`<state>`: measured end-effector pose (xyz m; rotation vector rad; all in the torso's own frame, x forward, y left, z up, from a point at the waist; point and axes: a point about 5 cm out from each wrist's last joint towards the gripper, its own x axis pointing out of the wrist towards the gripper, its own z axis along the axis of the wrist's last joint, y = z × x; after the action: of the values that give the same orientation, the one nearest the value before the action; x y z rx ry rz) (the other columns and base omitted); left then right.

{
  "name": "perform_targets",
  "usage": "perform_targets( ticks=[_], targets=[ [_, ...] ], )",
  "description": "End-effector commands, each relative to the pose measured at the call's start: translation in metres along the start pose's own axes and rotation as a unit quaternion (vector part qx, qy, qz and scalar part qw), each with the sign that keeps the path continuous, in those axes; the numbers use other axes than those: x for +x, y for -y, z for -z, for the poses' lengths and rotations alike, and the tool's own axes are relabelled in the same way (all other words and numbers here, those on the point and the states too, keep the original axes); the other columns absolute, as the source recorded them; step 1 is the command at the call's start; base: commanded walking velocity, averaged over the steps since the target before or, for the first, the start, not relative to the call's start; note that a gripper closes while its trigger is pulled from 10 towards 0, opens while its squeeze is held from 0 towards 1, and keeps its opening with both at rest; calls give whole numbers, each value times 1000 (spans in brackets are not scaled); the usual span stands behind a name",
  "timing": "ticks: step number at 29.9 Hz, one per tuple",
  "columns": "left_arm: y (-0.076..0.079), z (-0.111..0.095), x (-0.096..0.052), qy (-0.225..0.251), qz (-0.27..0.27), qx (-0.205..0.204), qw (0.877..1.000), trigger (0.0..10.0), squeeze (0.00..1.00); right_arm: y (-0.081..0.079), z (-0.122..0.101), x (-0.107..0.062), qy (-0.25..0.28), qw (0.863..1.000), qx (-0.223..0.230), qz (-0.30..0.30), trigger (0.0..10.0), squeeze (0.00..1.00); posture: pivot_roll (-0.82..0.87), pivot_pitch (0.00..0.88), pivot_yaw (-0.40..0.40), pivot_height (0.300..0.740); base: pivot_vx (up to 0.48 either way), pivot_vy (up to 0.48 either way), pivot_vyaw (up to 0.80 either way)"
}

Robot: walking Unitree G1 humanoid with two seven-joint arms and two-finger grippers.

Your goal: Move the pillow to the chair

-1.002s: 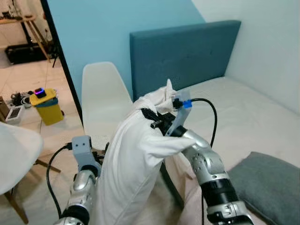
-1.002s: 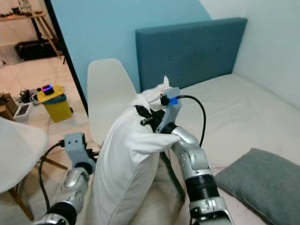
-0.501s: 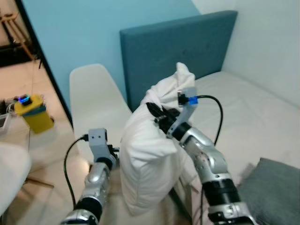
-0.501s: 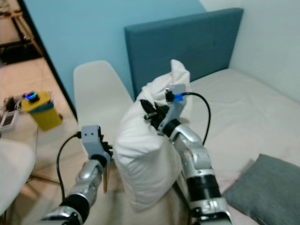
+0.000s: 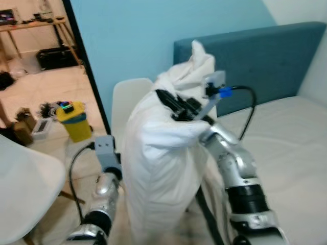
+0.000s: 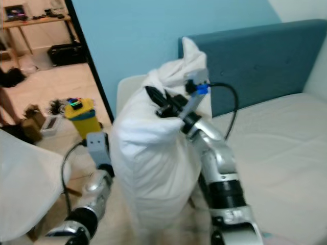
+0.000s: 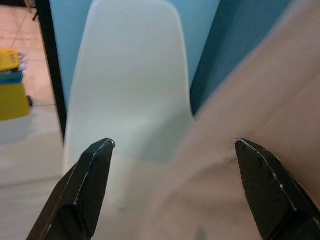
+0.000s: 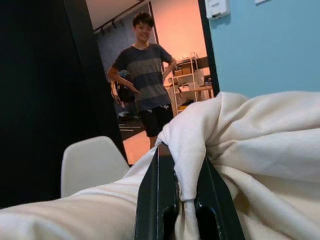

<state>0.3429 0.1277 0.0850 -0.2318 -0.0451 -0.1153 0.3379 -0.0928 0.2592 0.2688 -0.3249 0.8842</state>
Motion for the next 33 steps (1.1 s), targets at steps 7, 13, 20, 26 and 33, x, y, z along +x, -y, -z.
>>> perform_targets(
  ticks=[7,13,20,26,33],
  targets=[
    [-3,-30,11,67,-14,4,998,10000,0,-36,-30,33,48,990,-43,-124,10000,0,41,0,19,740,361,0,0],
    [-6,-42,13,93,-24,9,995,10000,0,-39,-25,38,38,989,-36,-139,10000,0,56,0,8,740,360,0,800],
    [-5,-35,9,82,-33,26,996,10000,0,-35,-19,38,31,991,-23,-126,10000,0,67,0,2,740,258,0,329],
    [-2,-34,8,82,-45,40,995,10000,0,-33,-18,35,37,991,-10,-129,10000,0,64,0,4,740,0,0,0],
    [0,-31,7,76,-66,54,993,10000,0,10,6,12,-3,999,-49,2,10000,0,55,0,9,740,0,0,0]
  ],
)
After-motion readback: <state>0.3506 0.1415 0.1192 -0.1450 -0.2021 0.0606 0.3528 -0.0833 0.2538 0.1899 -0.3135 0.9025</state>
